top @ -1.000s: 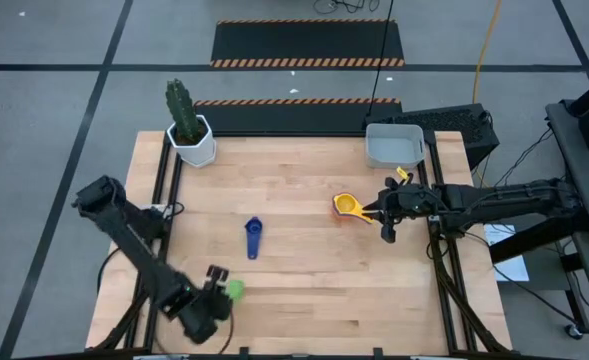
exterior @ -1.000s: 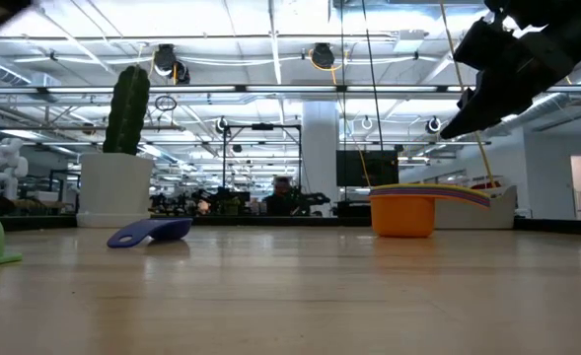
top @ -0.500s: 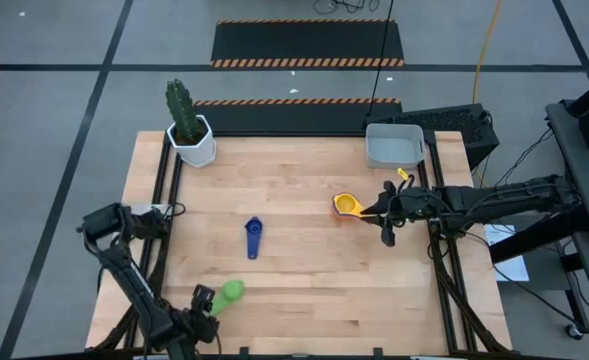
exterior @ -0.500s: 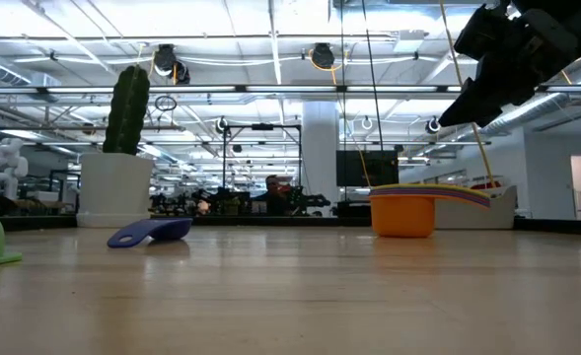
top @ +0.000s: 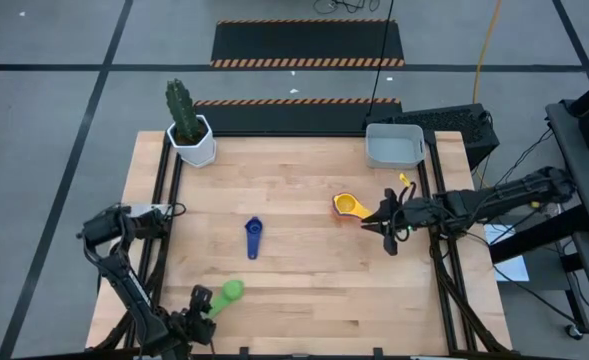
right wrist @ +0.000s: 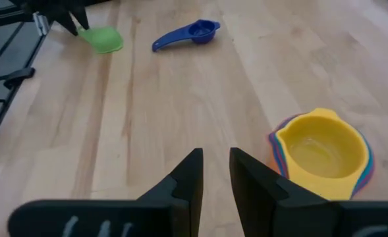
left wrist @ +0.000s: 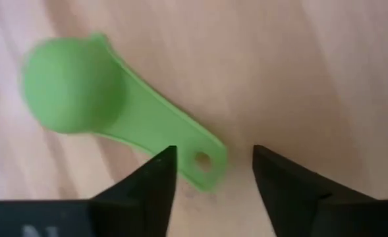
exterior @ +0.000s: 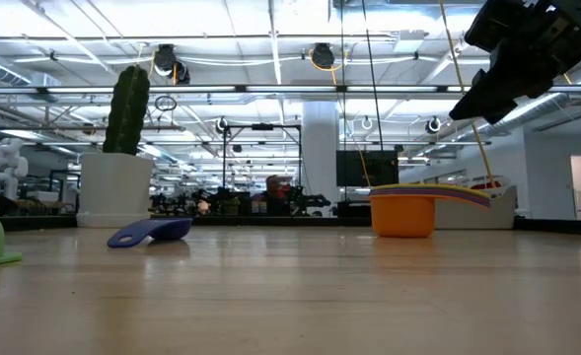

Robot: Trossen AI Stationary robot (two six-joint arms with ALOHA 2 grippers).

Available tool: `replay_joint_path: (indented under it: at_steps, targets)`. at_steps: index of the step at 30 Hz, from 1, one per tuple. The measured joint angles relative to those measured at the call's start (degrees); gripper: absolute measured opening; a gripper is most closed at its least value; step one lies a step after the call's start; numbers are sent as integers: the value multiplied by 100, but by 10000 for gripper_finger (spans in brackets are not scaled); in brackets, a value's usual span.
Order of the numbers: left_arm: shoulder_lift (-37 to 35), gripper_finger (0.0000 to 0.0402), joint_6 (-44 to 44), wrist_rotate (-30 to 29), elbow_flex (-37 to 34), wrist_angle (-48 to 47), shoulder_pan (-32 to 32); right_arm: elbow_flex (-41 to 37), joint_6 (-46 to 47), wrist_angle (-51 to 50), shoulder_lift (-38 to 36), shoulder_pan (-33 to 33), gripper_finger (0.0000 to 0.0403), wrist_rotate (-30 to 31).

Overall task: Nest measuring cups in basket
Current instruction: Stack the green measuring cup on top of the yellow measuring cup

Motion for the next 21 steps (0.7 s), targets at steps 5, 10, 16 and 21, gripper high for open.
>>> replay_joint_path:
  at_steps: [5,10,16,21]
  targets:
    - [28,129,-56,-620,-23,-49,121,0,34,153,0,99,66,91]
    - [22,72,-34,-592,-21,-28,231,0,-2,256,0,123,66,93]
    - [20,27,127,-1022,-22,-30,346,0,-2,253,0,123,66,84]
    - [16,59,330,-1532,-62,59,504,0,-2,251,0,123,66,78]
